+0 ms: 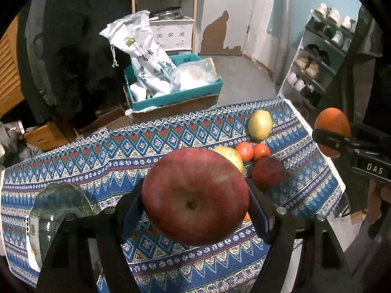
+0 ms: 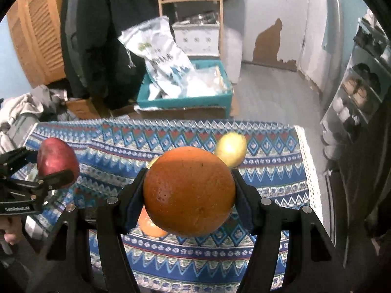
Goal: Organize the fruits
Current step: 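Grasp and lift the large orange with the right tool while the left tool lifts the red apple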
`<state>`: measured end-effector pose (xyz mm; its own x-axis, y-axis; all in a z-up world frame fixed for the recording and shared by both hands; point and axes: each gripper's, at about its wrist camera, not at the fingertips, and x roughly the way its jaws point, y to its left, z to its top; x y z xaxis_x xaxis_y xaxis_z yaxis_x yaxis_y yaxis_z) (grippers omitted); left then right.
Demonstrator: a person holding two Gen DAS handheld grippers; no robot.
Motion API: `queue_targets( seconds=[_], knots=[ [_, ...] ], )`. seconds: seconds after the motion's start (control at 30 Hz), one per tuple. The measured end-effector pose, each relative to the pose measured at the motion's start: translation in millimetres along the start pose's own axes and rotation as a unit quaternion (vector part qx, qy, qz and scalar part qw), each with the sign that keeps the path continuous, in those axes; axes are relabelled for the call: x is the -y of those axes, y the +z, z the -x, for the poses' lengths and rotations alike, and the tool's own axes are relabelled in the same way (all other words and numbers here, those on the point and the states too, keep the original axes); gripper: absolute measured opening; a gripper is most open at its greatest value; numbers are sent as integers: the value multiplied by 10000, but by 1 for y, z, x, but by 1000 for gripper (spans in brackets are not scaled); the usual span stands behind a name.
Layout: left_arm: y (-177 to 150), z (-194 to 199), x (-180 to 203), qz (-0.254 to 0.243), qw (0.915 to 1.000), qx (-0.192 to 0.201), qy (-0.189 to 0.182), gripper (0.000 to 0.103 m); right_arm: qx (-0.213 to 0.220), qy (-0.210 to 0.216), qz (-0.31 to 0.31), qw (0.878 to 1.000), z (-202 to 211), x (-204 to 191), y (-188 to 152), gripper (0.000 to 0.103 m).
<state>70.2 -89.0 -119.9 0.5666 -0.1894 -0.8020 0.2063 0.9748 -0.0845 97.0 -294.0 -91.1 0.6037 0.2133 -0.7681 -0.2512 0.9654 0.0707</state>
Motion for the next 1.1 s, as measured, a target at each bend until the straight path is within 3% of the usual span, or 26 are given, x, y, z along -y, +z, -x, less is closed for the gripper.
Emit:
queue_targets(
  seconds=[0.47,1.1],
  knots=[
    [-1,51,-16,82,9988,477,91,78,448,263,207,9984,33,-35,23,65],
    [-5,87,-66,423,9953,814,311,78,608,682,637,9938,27,-102,54,65]
  ],
)
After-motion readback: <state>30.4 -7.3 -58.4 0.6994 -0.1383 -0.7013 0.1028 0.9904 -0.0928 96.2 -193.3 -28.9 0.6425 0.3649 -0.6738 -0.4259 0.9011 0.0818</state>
